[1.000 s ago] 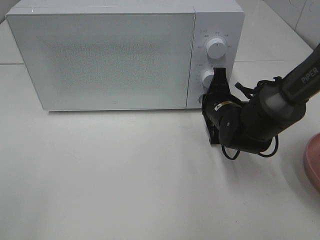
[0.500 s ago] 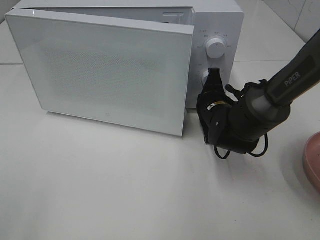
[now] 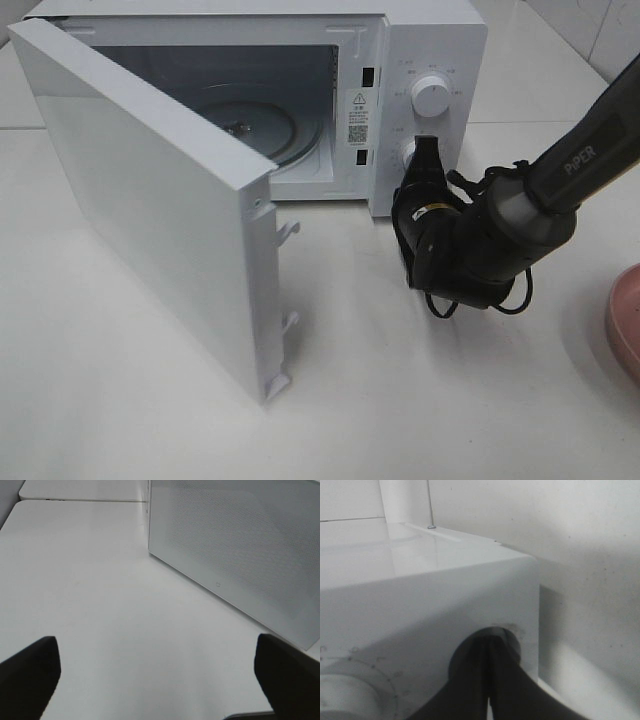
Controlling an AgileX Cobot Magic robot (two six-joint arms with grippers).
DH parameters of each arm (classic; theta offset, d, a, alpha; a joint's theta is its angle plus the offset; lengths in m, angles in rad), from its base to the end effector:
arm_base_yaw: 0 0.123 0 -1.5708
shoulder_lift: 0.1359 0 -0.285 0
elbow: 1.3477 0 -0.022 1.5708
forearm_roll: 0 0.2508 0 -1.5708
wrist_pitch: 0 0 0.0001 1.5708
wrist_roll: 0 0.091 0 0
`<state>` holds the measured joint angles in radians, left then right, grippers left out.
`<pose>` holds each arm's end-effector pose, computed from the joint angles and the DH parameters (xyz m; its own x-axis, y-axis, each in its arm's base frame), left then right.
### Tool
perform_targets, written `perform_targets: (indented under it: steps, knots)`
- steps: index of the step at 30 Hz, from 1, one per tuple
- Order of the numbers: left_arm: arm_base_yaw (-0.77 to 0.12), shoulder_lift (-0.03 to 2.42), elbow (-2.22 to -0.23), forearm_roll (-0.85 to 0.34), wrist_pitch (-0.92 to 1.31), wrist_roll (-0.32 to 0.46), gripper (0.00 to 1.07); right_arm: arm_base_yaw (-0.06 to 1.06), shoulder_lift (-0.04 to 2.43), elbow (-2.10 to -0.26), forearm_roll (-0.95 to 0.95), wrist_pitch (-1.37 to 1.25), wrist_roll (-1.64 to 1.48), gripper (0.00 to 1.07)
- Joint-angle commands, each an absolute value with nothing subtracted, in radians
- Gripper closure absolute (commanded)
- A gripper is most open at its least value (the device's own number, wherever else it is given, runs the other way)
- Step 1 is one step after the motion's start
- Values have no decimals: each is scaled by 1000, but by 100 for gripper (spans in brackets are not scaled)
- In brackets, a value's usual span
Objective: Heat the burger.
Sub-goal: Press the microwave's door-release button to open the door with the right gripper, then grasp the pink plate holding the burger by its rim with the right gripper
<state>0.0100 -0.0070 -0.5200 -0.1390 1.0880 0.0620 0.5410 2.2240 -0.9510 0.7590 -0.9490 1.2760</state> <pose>-0.0098 -0.0113 0.2812 -0.4530 -0.0074 -0.8915 0.0982 0.9935 -0.0581 0.3575 0.1554 0.0705 0.0841 0.9963 -0.0177 0.3187 -0.0101 0.9478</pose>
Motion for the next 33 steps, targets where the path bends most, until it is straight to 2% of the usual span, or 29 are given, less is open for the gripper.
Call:
perform_targets:
  steps: [1, 33]
  knots:
    - [4, -22, -518, -138, 1073, 55, 9, 490, 2206, -1031, 636, -1207, 1273, 107]
    - [4, -22, -518, -138, 1073, 55, 9, 533, 2079, -762, 602, -916, 1280, 107]
